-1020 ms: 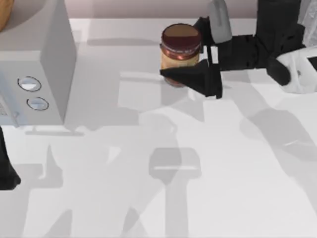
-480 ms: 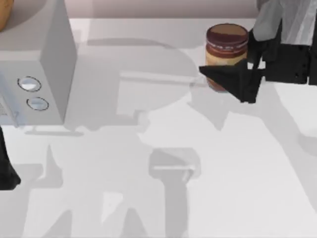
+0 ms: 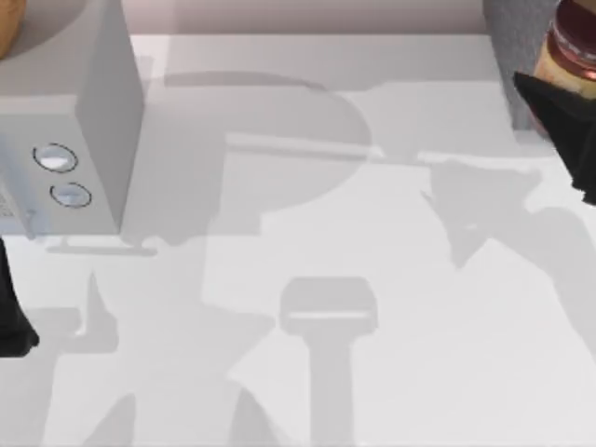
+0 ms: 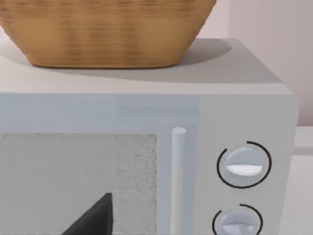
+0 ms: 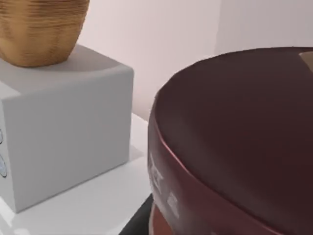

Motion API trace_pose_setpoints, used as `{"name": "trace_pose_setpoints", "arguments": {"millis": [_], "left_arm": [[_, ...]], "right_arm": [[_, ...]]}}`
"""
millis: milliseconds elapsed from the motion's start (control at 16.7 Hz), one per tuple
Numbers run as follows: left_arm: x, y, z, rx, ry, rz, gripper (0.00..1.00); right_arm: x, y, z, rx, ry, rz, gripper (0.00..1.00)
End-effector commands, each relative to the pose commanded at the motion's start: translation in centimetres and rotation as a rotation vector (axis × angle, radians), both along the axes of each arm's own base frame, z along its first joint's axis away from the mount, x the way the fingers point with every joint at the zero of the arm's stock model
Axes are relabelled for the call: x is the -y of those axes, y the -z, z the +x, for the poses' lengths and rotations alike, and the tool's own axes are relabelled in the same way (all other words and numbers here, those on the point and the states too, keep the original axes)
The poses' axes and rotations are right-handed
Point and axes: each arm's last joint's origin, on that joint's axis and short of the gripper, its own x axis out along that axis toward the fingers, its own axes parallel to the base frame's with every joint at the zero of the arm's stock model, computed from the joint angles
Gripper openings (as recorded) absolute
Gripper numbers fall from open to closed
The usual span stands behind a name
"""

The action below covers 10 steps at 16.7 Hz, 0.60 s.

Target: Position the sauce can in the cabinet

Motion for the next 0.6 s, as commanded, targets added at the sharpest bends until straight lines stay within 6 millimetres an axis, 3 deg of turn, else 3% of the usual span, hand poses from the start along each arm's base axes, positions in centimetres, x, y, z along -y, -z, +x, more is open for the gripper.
{"name": "trace_pose_setpoints", "arguments": {"millis": [120,240,420,600], "left_arm": [[0.0,0.0,0.0,0.0,0.0,0.0,1.0],[0.0,0.0,0.0,0.0,0.0,0.0,1.0],[0.0,0.0,0.0,0.0,0.0,0.0,1.0],[0.0,0.0,0.0,0.0,0.0,0.0,1.0]], "right_arm": [[1.3,-1.0,-3.2,0.084,0.101,0.018,0.0],[2.5,-0.6,-6.8,0.149,0.221,0.047,0.0],[3.9,2.8,-10.9,0.179,0.42,0.101,0.0],[5.0,7.9,-12.2,0.126,0.615,0.128,0.0]]}}
